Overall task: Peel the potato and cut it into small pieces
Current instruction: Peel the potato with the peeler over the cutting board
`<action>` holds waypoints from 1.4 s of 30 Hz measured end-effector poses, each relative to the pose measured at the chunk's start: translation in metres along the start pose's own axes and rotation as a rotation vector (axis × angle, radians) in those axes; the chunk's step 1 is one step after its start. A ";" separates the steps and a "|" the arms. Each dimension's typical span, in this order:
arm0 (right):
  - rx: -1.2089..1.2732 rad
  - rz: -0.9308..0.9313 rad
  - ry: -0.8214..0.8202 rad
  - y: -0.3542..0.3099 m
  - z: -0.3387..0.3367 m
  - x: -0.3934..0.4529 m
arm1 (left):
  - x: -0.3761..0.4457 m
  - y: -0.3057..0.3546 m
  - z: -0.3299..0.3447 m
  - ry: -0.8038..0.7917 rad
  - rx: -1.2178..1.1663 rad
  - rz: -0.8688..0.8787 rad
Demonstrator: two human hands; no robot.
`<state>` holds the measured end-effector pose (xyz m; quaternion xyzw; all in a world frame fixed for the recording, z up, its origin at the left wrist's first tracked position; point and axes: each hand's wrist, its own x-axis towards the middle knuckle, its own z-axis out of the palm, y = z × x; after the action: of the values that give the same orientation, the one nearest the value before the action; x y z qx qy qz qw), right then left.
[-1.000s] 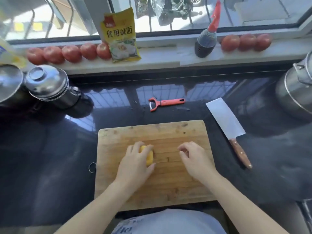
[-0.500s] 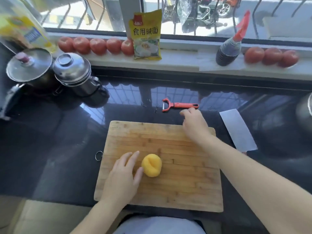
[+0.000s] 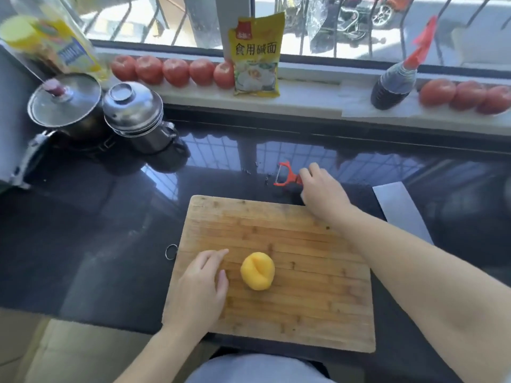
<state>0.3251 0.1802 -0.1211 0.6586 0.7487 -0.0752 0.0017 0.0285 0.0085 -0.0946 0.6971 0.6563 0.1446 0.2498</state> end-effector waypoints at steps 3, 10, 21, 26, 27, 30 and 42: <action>0.337 0.281 0.076 -0.021 -0.013 -0.075 | 0.007 0.011 0.002 -0.039 -0.037 0.028; 0.429 0.623 -0.056 -0.057 0.031 -0.253 | 0.007 -0.003 0.019 -0.053 -0.002 0.464; 0.058 0.274 0.106 -0.059 0.068 -0.266 | 0.031 0.001 0.051 -0.227 0.285 0.536; 0.082 0.246 0.137 -0.055 0.065 -0.268 | 0.052 0.024 0.043 -0.257 0.116 0.330; 0.081 0.244 0.132 -0.054 0.066 -0.267 | 0.055 0.031 0.037 -0.272 -0.015 0.200; 0.092 0.256 0.126 -0.050 0.066 -0.265 | 0.050 0.046 0.016 -0.350 -0.482 -0.130; 0.100 0.276 0.113 -0.051 0.068 -0.264 | -0.011 0.024 -0.010 -0.446 -1.285 -0.502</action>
<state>0.3037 -0.0941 -0.1558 0.7577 0.6453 -0.0744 -0.0627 0.0419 -0.0010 -0.0719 0.2538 0.5154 0.2942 0.7638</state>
